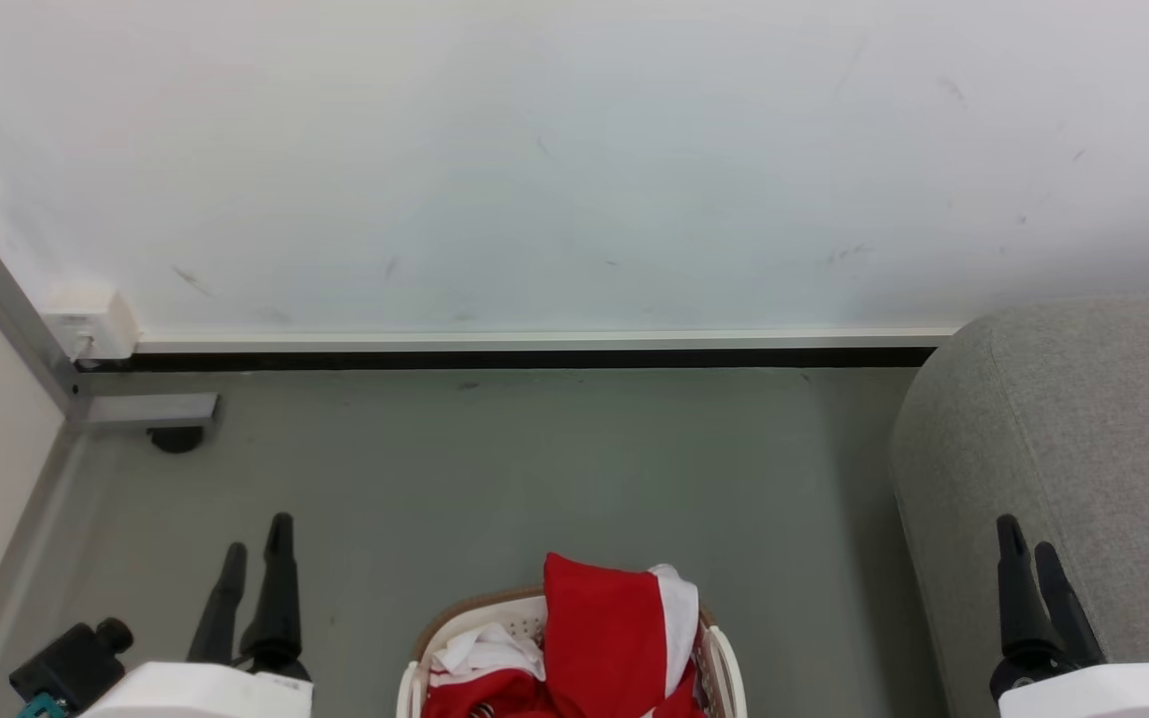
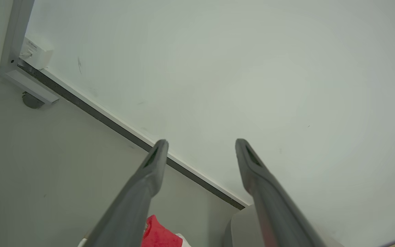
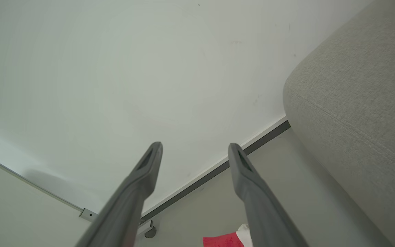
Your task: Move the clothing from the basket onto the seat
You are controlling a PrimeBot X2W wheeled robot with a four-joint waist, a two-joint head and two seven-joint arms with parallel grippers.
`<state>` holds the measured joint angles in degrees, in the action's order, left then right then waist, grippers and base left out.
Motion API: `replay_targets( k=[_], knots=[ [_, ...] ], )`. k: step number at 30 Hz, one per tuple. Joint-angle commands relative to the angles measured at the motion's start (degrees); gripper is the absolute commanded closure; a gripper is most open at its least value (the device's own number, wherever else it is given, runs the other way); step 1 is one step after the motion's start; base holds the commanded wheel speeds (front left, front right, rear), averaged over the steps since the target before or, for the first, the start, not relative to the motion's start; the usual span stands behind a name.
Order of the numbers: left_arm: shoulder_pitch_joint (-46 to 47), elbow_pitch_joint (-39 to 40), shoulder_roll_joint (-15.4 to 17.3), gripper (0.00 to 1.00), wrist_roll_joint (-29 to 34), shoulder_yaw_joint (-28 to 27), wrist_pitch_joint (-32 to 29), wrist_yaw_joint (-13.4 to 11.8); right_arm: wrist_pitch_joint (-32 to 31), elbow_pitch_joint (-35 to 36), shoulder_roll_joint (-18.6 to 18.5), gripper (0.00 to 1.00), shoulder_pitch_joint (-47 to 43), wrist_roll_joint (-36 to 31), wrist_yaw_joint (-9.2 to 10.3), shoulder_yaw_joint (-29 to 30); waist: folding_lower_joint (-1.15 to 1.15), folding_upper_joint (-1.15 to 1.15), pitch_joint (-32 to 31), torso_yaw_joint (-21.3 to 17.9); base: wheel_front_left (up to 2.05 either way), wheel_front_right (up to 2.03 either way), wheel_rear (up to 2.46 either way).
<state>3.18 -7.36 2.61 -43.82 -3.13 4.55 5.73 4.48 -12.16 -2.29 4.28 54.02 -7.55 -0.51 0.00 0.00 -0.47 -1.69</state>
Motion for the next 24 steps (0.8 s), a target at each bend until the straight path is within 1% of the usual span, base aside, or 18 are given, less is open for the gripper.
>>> replay_targets(
  k=[1,5,12,24],
  knots=[
    [0.1,0.7,0.8,0.00,2.5,0.3,0.5,-0.5,0.5,0.3,-0.6,0.00,0.4,-2.6,0.04,-0.2,0.00,0.00,0.0,-0.1,0.00,0.00,0.00],
    [-0.3,-0.4,1.3,0.00,5.9,1.2,1.2,-2.0,1.3,-1.0,-0.6,0.00,0.5,-8.5,0.05,-1.0,0.00,0.00,-0.1,-0.3,0.00,0.00,0.00],
    [-0.3,-1.1,2.3,0.00,10.7,2.7,2.5,-3.7,2.5,-2.9,-0.6,0.00,0.9,-14.9,0.06,-2.3,0.00,0.00,-0.2,-0.6,0.00,0.00,0.00],
    [-0.6,-0.7,3.5,0.00,17.6,4.9,4.3,-5.2,4.4,-4.2,-0.7,0.00,1.5,-22.4,0.07,-2.8,0.00,0.00,-0.5,-1.0,0.00,0.00,0.00]
  ],
)
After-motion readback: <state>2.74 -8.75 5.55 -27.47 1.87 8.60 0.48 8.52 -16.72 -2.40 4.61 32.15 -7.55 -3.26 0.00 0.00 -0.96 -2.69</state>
